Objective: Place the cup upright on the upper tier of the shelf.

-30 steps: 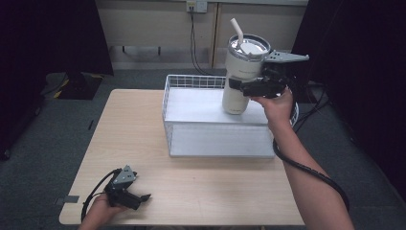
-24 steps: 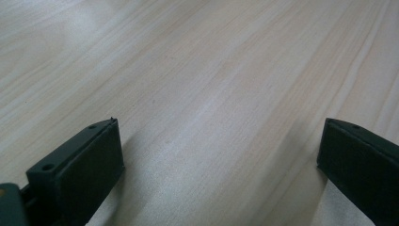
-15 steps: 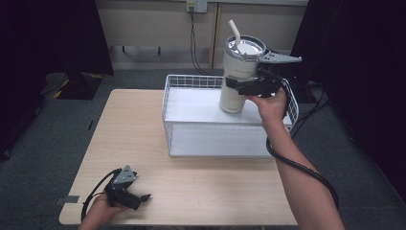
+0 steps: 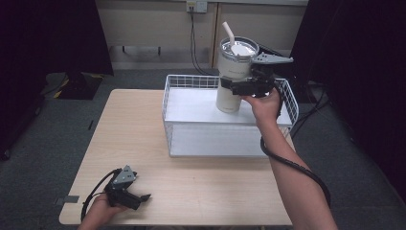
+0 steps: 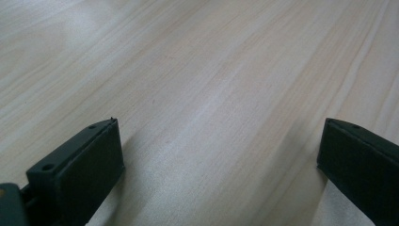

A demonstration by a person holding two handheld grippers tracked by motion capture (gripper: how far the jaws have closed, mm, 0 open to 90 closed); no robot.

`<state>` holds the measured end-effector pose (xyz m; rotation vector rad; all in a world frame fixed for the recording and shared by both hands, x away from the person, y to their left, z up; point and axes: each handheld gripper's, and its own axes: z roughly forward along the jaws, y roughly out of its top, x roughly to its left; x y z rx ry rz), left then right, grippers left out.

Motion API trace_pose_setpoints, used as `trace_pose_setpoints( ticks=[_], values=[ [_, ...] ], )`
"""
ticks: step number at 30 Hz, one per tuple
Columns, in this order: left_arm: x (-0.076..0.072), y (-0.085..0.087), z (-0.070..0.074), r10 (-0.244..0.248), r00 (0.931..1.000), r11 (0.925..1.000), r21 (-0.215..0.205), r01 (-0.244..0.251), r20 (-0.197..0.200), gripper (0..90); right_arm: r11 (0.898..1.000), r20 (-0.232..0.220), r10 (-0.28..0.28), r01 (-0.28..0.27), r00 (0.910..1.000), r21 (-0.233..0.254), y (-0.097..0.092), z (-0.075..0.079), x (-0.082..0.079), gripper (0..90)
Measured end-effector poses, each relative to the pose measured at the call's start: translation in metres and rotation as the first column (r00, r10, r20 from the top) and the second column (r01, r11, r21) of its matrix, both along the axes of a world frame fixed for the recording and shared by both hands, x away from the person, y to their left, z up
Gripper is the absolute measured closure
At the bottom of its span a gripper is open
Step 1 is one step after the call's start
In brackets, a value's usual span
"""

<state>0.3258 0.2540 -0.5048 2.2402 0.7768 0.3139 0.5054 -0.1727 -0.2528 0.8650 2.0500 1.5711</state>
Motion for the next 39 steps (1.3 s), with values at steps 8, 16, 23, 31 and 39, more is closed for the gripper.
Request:
trace_pose_setpoints(
  ticks=[8,16,23,31,39],
  values=[
    [0.0,0.0,0.0,-0.001,1.0,1.0,0.0,0.001,0.0,0.1,1.0,0.01,0.009,-0.008,0.9999,-0.01,0.003,-0.001,0.0,9.5],
    [0.0,0.0,0.0,-0.002,1.0,1.0,0.0,0.002,0.0,0.1,1.0,0.026,0.01,-0.01,0.9996,0.002,0.002,-0.004,0.0,9.2],
    [0.0,0.0,0.0,-0.002,1.0,1.0,0.0,0.002,0.0,0.1,1.0,0.037,0.015,-0.015,0.9992,-0.002,0.0,-0.006,-0.001,8.9],
    [0.0,0.0,0.0,-0.001,1.0,1.0,0.0,0.001,0.001,0.1,1.0,0.044,0.017,-0.017,0.9989,0.003,0.0,-0.008,-0.001,8.7],
    [0.0,0.0,0.0,-0.002,1.0,1.0,0.0,0.002,0.0,0.1,0.999,0.029,0.029,-0.03,0.9991,0.022,-0.002,-0.012,0.0,8.3]
  ],
)
